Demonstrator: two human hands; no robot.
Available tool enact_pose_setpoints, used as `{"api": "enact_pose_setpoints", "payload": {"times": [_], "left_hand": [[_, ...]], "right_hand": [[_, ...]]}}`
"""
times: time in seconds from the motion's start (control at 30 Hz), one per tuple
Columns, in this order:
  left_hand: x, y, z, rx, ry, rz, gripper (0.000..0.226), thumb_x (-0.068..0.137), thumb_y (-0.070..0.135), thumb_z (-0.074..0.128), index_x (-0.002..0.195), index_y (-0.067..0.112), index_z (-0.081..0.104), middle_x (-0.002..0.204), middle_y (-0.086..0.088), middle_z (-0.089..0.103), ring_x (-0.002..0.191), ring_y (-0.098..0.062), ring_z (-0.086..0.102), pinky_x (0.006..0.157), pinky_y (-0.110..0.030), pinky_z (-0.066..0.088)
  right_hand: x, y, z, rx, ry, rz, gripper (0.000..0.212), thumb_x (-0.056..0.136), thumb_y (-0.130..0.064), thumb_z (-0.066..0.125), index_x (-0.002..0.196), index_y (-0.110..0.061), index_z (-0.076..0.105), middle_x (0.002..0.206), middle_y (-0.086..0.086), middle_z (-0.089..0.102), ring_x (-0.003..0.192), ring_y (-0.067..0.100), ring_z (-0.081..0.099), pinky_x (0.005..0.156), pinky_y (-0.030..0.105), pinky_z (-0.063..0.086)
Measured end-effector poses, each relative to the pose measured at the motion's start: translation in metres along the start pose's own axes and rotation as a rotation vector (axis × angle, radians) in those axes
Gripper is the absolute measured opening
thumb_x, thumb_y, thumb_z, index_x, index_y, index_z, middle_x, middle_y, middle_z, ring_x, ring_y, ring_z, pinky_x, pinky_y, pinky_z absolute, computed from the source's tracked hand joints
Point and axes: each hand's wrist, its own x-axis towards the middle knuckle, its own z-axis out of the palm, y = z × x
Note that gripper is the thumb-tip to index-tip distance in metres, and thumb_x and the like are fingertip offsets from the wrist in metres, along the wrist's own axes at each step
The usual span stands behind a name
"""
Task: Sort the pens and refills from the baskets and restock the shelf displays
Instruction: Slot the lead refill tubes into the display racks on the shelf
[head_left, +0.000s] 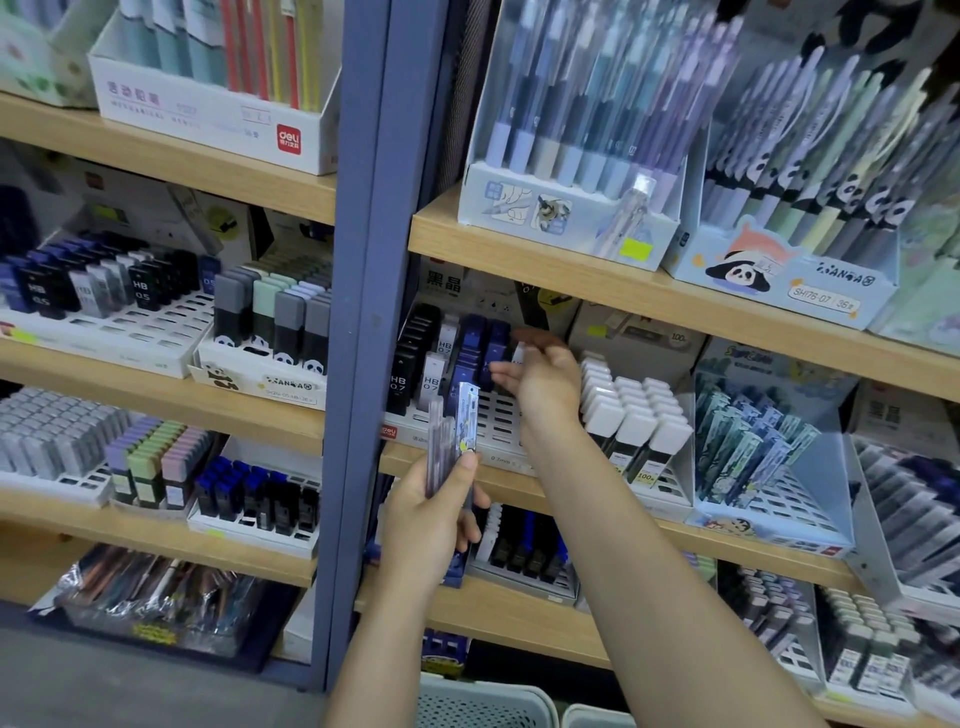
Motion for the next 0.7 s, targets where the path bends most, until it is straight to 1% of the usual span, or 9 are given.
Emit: {"api": "enact_pose_setpoints", "payload": {"times": [0.1, 0.17, 0.27, 0.33, 0.47, 0.53, 0.57, 0.63, 0.7], "left_hand": [[-0.001, 0.002, -0.001, 0.012, -0.009, 0.000, 0.014, 0.098, 0.031, 0.062, 0.101, 0.020, 0.068, 0.070, -0.001, 0.069, 0.047, -0.014, 0.052, 0.044, -0.025, 0.040], [-0.001, 0.003, -0.001, 0.011, -0.016, -0.001, 0.015, 0.097, 0.032, 0.061, 0.101, 0.019, 0.067, 0.071, -0.002, 0.070, 0.047, -0.014, 0.051, 0.044, -0.026, 0.040], [-0.001, 0.005, 0.000, 0.008, -0.038, -0.003, 0.019, 0.096, 0.034, 0.062, 0.102, 0.016, 0.068, 0.073, -0.002, 0.071, 0.045, -0.014, 0.049, 0.045, -0.028, 0.039], [-0.002, 0.005, 0.001, 0.009, -0.058, 0.001, 0.023, 0.095, 0.036, 0.063, 0.100, 0.014, 0.068, 0.072, -0.003, 0.070, 0.044, -0.014, 0.046, 0.045, -0.027, 0.037], [-0.006, 0.004, 0.005, 0.011, -0.106, -0.005, 0.031, 0.092, 0.042, 0.064, 0.090, 0.011, 0.067, 0.068, -0.004, 0.066, 0.042, -0.015, 0.039, 0.046, -0.028, 0.032], [-0.008, 0.005, 0.007, 0.006, -0.134, -0.003, 0.033, 0.086, 0.046, 0.065, 0.086, 0.013, 0.068, 0.065, -0.006, 0.064, 0.041, -0.015, 0.037, 0.045, -0.026, 0.030], [-0.009, 0.005, 0.008, 0.007, -0.141, -0.005, 0.032, 0.084, 0.046, 0.065, 0.084, 0.015, 0.069, 0.064, -0.006, 0.064, 0.041, -0.015, 0.036, 0.043, -0.025, 0.029], [-0.010, 0.005, 0.010, 0.013, -0.141, -0.024, 0.027, 0.086, 0.042, 0.067, 0.083, 0.016, 0.069, 0.062, -0.007, 0.063, 0.040, -0.014, 0.035, 0.041, -0.022, 0.029], [-0.010, 0.006, 0.012, 0.001, -0.128, -0.055, 0.024, 0.088, 0.039, 0.068, 0.086, 0.016, 0.069, 0.060, -0.008, 0.062, 0.039, -0.012, 0.034, 0.039, -0.020, 0.027]], "right_hand": [[-0.009, 0.006, -0.006, -0.106, -0.042, -0.116, 0.011, 0.106, -0.018, 0.043, 0.106, -0.020, 0.054, 0.071, 0.001, 0.071, 0.075, 0.019, 0.071, 0.084, 0.037, 0.059], [-0.021, 0.006, -0.014, -0.127, -0.069, -0.202, 0.014, 0.105, -0.018, 0.046, 0.112, -0.028, 0.053, 0.083, -0.004, 0.070, 0.080, 0.019, 0.071, 0.082, 0.035, 0.060], [-0.042, 0.008, -0.026, -0.206, -0.132, -0.345, 0.031, 0.104, -0.015, 0.048, 0.129, -0.030, 0.058, 0.126, -0.007, 0.060, 0.073, 0.011, 0.069, 0.071, 0.025, 0.059], [-0.057, 0.012, -0.035, -0.253, -0.178, -0.398, 0.035, 0.104, -0.014, 0.049, 0.135, -0.030, 0.057, 0.142, -0.011, 0.050, 0.072, 0.007, 0.066, 0.067, 0.021, 0.055], [-0.078, 0.018, -0.051, -0.246, -0.235, -0.308, 0.024, 0.102, -0.026, 0.054, 0.119, -0.037, 0.066, 0.105, -0.009, 0.070, 0.081, 0.010, 0.065, 0.071, 0.026, 0.056], [-0.081, 0.020, -0.057, -0.272, -0.216, -0.283, 0.013, 0.099, -0.032, 0.060, 0.106, -0.038, 0.069, 0.103, -0.005, 0.070, 0.090, 0.015, 0.065, 0.083, 0.033, 0.055], [-0.082, 0.020, -0.060, -0.285, -0.220, -0.272, 0.009, 0.097, -0.033, 0.062, 0.100, -0.031, 0.071, 0.100, -0.003, 0.069, 0.089, 0.016, 0.064, 0.083, 0.035, 0.053], [-0.081, 0.019, -0.064, -0.307, -0.243, -0.253, 0.023, 0.096, -0.033, 0.065, 0.091, -0.011, 0.068, 0.084, 0.003, 0.062, 0.078, 0.016, 0.058, 0.077, 0.036, 0.048], [-0.080, 0.018, -0.067, -0.319, -0.260, -0.241, 0.027, 0.095, -0.031, 0.065, 0.084, -0.006, 0.063, 0.075, 0.003, 0.056, 0.072, 0.015, 0.054, 0.074, 0.036, 0.046]]}}
